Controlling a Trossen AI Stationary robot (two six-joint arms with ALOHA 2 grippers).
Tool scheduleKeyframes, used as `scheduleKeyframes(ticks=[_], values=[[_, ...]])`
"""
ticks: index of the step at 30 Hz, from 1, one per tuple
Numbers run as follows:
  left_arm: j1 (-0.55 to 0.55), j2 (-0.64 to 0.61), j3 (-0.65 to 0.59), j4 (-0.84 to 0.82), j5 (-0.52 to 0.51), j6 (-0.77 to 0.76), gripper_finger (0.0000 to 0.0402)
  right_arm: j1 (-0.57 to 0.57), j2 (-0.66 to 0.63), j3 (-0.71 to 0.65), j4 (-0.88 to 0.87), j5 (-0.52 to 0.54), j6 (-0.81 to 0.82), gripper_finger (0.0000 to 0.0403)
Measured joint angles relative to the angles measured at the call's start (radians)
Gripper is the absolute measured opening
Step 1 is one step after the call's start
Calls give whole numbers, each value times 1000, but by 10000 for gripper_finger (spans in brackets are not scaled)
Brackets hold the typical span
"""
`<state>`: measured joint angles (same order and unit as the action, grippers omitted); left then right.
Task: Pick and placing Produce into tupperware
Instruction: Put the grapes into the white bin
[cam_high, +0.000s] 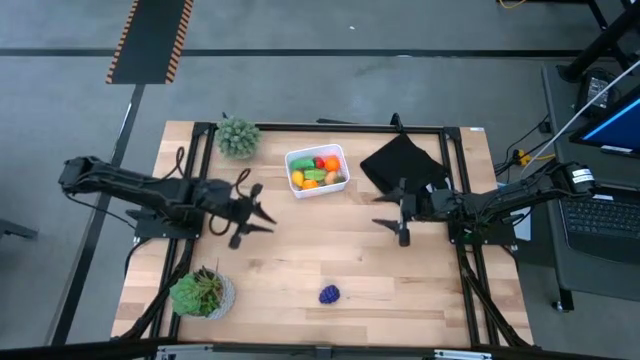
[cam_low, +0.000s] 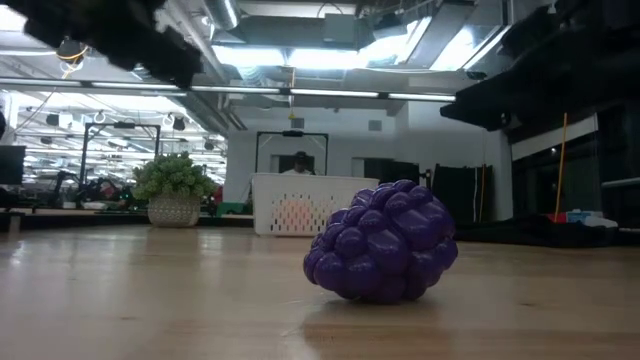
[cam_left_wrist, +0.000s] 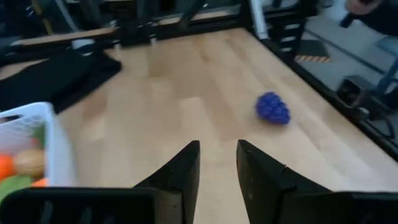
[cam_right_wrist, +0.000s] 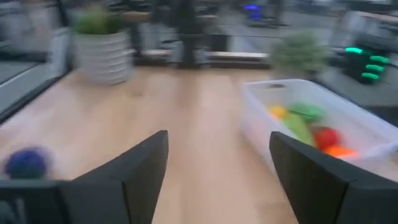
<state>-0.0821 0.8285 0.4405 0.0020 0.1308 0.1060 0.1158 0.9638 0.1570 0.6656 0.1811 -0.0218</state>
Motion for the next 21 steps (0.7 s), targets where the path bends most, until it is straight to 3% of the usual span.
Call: scheduleKeyframes(ticks=[6, 11, 21], values=[[-92, -5, -132, 192, -8, -25, 85, 2, 13, 50, -89, -174, -28, 281], [-117, -4, -159, 191, -15, -26, 74, 37, 81, 170, -300, -184, 13, 281], [-129, -4, -161, 190, -15, -28, 56, 185, 392, 425, -408, -183, 15, 281]])
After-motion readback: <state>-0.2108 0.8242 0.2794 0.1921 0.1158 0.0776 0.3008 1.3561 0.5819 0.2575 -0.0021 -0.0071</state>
